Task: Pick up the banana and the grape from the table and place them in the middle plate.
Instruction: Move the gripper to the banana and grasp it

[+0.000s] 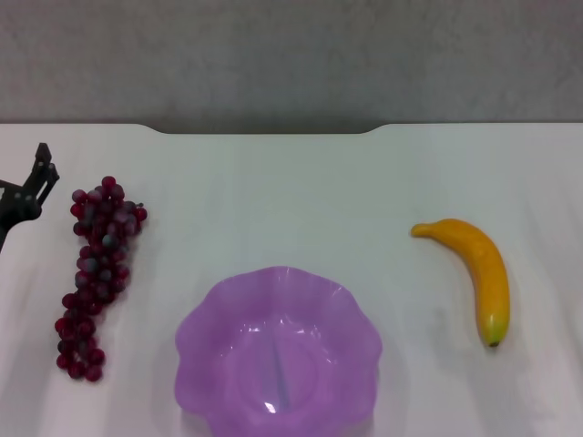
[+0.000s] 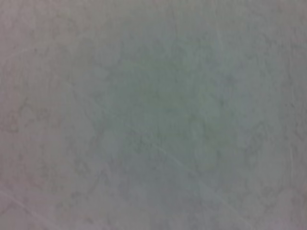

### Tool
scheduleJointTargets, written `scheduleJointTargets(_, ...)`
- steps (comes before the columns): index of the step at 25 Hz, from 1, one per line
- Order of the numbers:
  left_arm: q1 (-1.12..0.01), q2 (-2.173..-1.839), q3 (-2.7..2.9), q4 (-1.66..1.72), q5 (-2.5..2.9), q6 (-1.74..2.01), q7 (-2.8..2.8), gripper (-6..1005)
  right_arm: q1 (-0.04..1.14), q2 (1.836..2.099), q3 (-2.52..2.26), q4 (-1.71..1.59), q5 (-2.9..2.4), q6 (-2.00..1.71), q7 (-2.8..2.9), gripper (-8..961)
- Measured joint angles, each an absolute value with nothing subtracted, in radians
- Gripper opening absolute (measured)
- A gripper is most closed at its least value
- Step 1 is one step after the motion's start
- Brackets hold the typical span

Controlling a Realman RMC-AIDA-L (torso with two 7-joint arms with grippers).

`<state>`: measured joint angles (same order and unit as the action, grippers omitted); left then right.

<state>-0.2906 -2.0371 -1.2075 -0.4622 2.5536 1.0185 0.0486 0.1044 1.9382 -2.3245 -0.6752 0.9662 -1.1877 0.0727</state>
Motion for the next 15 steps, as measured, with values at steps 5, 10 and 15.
scheduleJointTargets(5,-0.288,-2.035,-1.207,-0.463,2.551,1.017,0.050,892,0.054,1.873,-2.299,-0.876,0.898,-1.024,-0.021,824)
scheduleJointTargets(10,-0.288,-2.036,-1.207,-0.463,2.555,1.018,0.051,891,-0.053,1.902,-2.151,-1.126,0.894,-0.769,-0.337,628)
scheduleJointTargets(15,-0.285,-2.035,-1.207,-0.463,2.552,1.018,0.051,891,-0.142,1.929,-2.034,-1.318,0.906,-0.537,-0.447,642)
